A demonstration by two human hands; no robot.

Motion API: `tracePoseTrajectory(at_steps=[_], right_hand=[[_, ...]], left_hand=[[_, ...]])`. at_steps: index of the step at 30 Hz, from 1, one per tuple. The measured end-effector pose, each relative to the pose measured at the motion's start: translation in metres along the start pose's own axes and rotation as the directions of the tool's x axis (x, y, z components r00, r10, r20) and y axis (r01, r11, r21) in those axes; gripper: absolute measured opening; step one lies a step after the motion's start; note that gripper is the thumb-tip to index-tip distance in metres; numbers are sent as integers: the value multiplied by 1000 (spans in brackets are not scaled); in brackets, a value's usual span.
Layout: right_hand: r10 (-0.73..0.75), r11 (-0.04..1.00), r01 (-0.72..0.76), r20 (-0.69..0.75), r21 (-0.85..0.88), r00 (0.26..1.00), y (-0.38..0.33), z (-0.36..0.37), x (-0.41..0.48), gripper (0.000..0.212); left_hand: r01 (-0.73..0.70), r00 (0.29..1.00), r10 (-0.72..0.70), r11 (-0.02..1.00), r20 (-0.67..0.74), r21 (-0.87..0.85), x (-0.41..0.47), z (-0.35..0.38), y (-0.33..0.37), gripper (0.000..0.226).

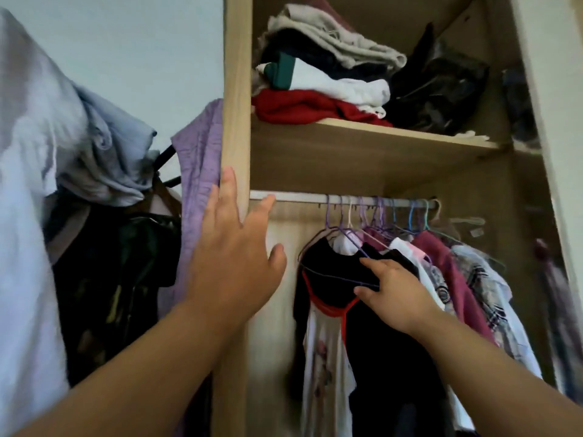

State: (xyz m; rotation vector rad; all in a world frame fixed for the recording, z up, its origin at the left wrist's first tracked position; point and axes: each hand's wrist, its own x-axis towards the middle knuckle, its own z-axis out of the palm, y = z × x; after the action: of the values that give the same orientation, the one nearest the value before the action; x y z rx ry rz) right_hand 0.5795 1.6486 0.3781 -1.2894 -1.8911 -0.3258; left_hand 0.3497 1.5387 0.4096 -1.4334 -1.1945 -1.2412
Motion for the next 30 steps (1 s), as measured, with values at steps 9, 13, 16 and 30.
tracePoseTrajectory(at_steps=[9,13,16,30], right_hand=[[134,990,-130,70,-60,988,30,19,78,34],[181,983,-182,-31,-2,983,33,28,94,21],[179,984,-176,-106,34,978,34,31,101,18],[151,970,-61,-385,236,910,51,-14,61,22]], left_hand=[[57,997,-48,983,-54,177,-4,7,7,80],[85,996,-79,982,-45,170,-5,8,6,84],[90,996,-86,979,-31,184,-4,7,6,83],[19,999,-10,982,-47,190,-12,4,14,46]])
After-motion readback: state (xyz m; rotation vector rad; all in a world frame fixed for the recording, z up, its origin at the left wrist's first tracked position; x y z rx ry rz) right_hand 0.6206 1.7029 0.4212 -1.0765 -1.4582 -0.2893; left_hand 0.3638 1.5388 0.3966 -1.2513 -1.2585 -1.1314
